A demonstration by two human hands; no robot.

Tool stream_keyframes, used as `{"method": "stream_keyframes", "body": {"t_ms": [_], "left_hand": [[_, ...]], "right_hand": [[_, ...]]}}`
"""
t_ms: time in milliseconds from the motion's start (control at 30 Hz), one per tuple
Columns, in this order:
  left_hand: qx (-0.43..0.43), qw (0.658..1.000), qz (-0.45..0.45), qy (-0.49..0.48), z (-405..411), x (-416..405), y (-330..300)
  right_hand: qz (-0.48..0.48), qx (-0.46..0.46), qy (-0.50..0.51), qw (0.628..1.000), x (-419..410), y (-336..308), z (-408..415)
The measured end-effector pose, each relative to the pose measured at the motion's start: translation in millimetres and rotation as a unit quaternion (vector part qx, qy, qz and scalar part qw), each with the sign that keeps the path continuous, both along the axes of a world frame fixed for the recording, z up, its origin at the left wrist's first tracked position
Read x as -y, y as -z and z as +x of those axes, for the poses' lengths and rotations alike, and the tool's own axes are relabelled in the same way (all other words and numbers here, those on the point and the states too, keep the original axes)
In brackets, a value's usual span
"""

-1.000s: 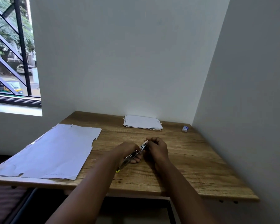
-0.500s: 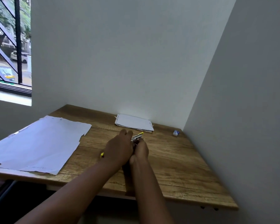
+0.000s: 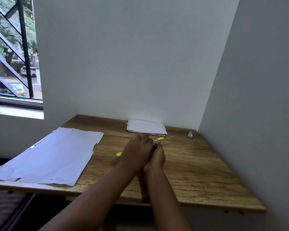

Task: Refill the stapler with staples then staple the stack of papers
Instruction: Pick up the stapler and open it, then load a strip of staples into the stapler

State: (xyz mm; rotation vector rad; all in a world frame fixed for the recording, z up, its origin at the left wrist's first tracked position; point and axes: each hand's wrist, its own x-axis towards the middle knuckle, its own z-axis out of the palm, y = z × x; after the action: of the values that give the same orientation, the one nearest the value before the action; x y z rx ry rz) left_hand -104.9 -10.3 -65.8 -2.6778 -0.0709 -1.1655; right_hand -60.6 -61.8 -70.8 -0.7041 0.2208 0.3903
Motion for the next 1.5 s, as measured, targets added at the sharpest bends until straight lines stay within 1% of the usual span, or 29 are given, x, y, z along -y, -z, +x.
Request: {"method": "stream_keyframes", "body": {"t_ms": [33,100,167,233,267,300,367,400,433,467,500,533,600,700,800,833,867,967,1100,1133,1233,1267,1300,1400,1500], "left_hand": [[-0.014,1.0,-0.028,-0.004,1,1,0],[-0.048,0.99,-0.126,-0.044,4,1,4],[-0.074,0.97,-0.226,-0.055,5,1,5],[-0.088,0.939,-0.331,-0.034,5,-2,-1],[-0.112,0.915,-0.386,-0.023,5,-5,-7],[-0.133,0.879,-0.457,-0.004,6,-9,-13],[-0.173,0.782,-0.597,0.032,6,-17,-23],[-0.199,0.735,-0.647,0.038,4,-21,-27],[-0.224,0.703,-0.674,0.041,2,-25,-30],[-0.245,0.691,-0.679,0.042,1,-29,-31],[-0.259,0.69,-0.674,0.041,1,-34,-30],[-0.263,0.697,-0.666,0.037,1,-37,-29],[-0.252,0.717,-0.65,0.016,4,-41,-24],[-0.228,0.77,-0.594,-0.038,9,-46,-15],[-0.255,0.833,-0.487,-0.067,11,-49,-3],[-0.255,0.848,-0.459,-0.076,12,-49,1],[-0.246,0.854,-0.452,-0.077,13,-49,4],[-0.199,0.839,-0.506,-0.033,15,-46,10],[-0.194,0.821,-0.537,0.013,13,-41,9],[-0.194,0.811,-0.552,0.021,13,-40,8],[-0.179,0.762,-0.621,0.032,9,-35,4],[-0.176,0.758,-0.627,0.026,8,-34,3],[-0.175,0.764,-0.621,0.018,7,-33,4],[-0.18,0.807,-0.563,-0.02,5,-33,6],[-0.18,0.836,-0.514,-0.061,8,-35,9]], "right_hand": [[-0.008,-0.001,-0.002,1.0,0,-1,1],[-0.026,-0.007,-0.022,0.999,1,-2,1],[-0.05,-0.014,-0.05,0.997,1,-4,2],[-0.073,-0.012,-0.062,0.995,2,-5,2],[-0.085,-0.008,-0.059,0.995,3,-5,2],[-0.1,-0.004,-0.054,0.994,5,-6,3],[-0.14,0.014,-0.055,0.989,11,-9,7],[-0.16,0.025,-0.059,0.985,14,-10,11],[-0.178,0.037,-0.064,0.981,18,-12,15],[-0.189,0.046,-0.069,0.978,21,-13,20],[-0.199,0.052,-0.075,0.976,24,-14,23],[-0.207,0.059,-0.081,0.973,26,-15,25],[-0.221,0.074,-0.097,0.968,26,-16,27],[-0.232,0.093,-0.125,0.96,25,-13,26],[-0.259,0.11,-0.141,0.949,26,-11,24],[-0.278,0.122,-0.137,0.943,26,-10,24],[-0.301,0.142,-0.126,0.934,26,-8,24],[-0.356,0.192,-0.09,0.91,26,-4,25],[-0.373,0.205,-0.068,0.903,28,-2,24],[-0.377,0.201,-0.07,0.901,29,-2,24],[-0.372,0.203,-0.094,0.901,32,-3,24],[-0.362,0.212,-0.105,0.902,32,-4,24],[-0.353,0.22,-0.113,0.902,33,-4,23],[-0.339,0.243,-0.131,0.899,33,-5,17],[-0.333,0.247,-0.137,0.9,29,-8,12]]}}
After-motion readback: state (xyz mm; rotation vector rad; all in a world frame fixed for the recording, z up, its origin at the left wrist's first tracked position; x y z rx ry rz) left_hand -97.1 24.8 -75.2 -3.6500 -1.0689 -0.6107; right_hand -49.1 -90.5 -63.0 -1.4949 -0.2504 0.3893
